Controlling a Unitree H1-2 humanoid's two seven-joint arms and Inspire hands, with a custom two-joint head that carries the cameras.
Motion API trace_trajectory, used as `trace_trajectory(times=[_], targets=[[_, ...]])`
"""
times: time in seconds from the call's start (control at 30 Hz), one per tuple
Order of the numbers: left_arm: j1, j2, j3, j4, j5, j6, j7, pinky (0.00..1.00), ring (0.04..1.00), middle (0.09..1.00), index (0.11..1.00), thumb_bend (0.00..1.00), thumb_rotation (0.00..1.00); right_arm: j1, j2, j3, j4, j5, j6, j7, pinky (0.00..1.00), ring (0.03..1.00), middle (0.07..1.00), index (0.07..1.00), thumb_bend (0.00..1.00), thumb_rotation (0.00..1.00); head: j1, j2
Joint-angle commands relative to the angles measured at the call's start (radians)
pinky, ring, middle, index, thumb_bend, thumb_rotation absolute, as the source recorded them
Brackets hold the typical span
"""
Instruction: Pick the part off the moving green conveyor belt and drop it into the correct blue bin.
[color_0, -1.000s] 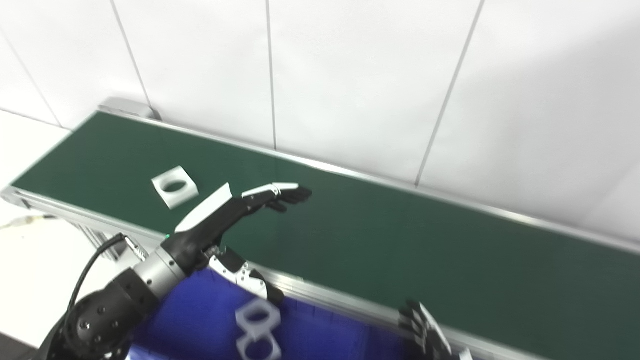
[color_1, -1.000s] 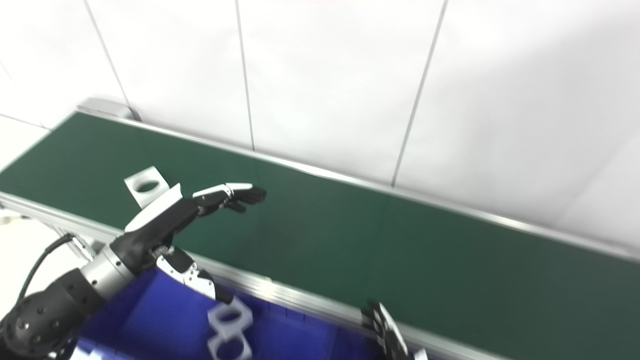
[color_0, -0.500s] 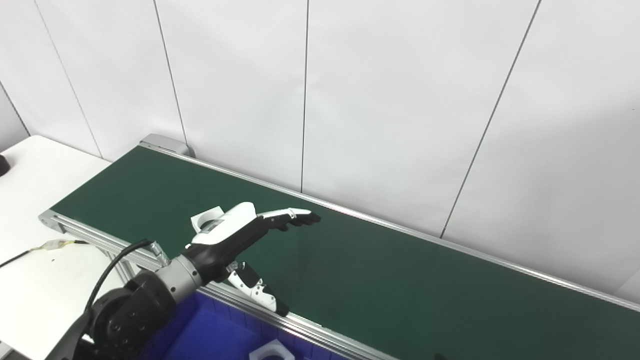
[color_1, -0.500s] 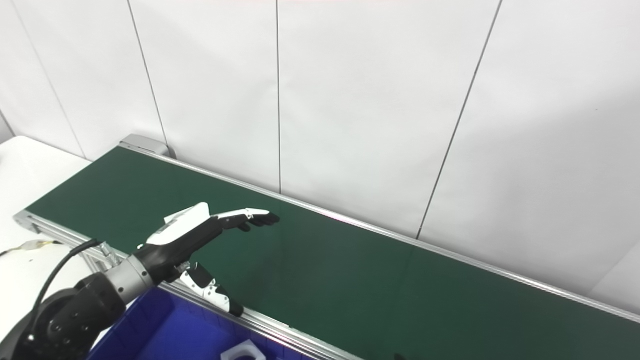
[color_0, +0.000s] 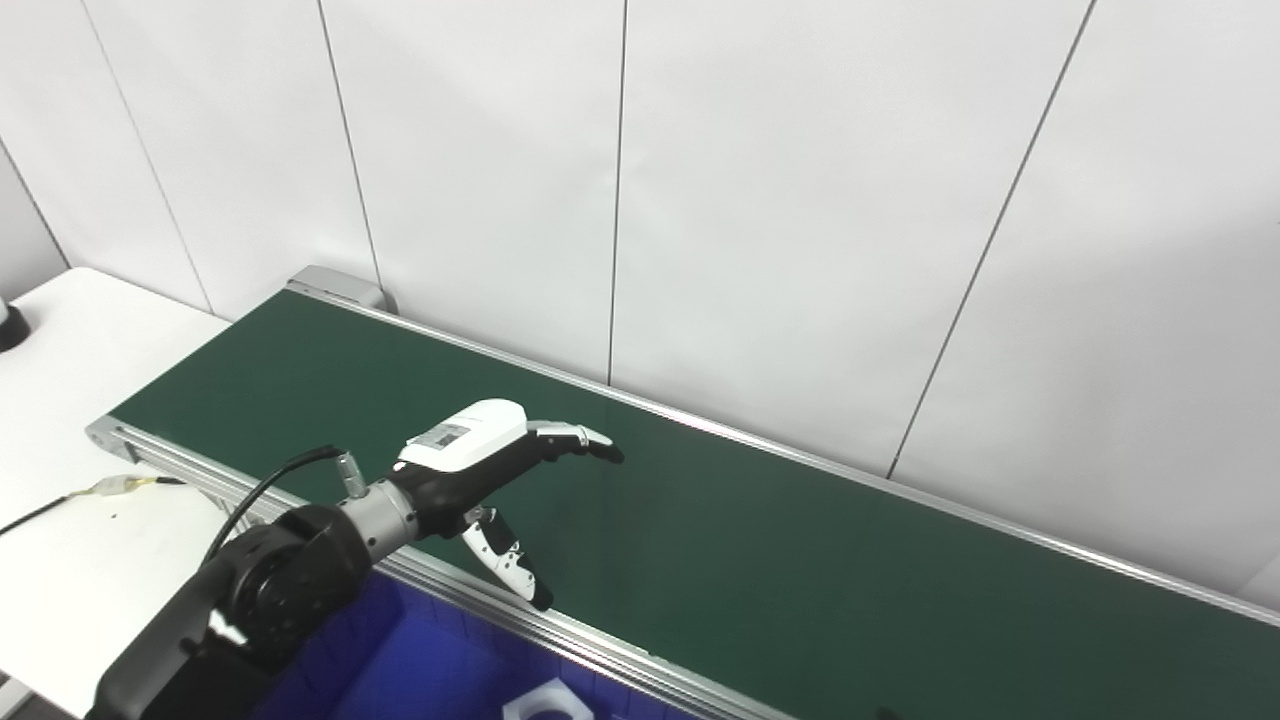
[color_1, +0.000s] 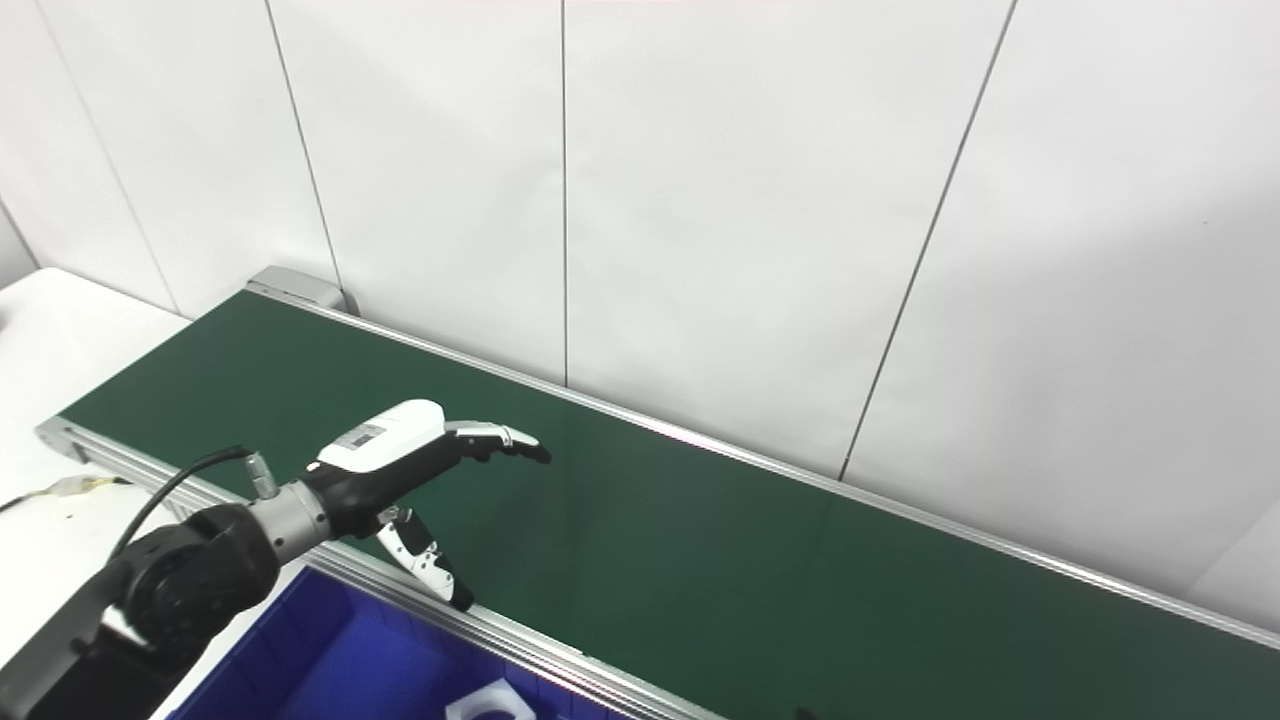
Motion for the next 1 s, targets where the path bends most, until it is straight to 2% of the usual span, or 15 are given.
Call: trace_trajectory(times=[0.0,0.13,0.4,0.73,0.87,0.97], targets=[[-0.051,0.037,-0.011,0.017,0.049,-0.051,0.034,0.69,0.780,0.818,0.808,0.85,0.00,-0.008,0.001,-0.003,-0.031,0.013,-0.047,0.004,0.81,0.862,0.893,0.949,0.54,0.59,0.001,0.000],[-0.084,0.054,-0.039,0.074,0.129,-0.086,0.045,0.67,0.780,0.828,0.807,0.83,0.00,-0.008,-0.001,-0.006,-0.031,0.015,-0.039,0.004,0.80,0.860,0.891,0.948,0.57,0.61,0.000,0.003],[-0.159,0.104,-0.089,0.204,0.292,-0.182,0.110,0.67,0.787,0.826,0.790,0.81,0.00,-0.009,-0.005,-0.011,-0.028,0.023,-0.040,0.008,0.81,0.862,0.886,0.952,0.57,0.60,0.001,0.002],[-0.223,0.132,-0.116,0.274,0.353,-0.215,0.120,0.70,0.788,0.826,0.794,0.83,0.00,-0.009,-0.009,-0.017,-0.032,0.014,-0.033,0.008,0.79,0.856,0.883,0.949,0.56,0.59,0.004,-0.002],[-0.253,0.139,-0.125,0.294,0.375,-0.201,0.101,0.71,0.791,0.825,0.790,0.81,0.00,-0.010,-0.010,-0.018,-0.028,0.017,-0.037,0.009,0.80,0.861,0.886,0.947,0.56,0.59,0.005,-0.004],[-0.272,0.148,-0.144,0.333,0.406,-0.210,0.113,0.71,0.788,0.821,0.787,0.83,0.00,-0.010,-0.009,-0.018,-0.025,0.015,-0.040,0.007,0.80,0.860,0.886,0.948,0.56,0.59,0.004,-0.004]])
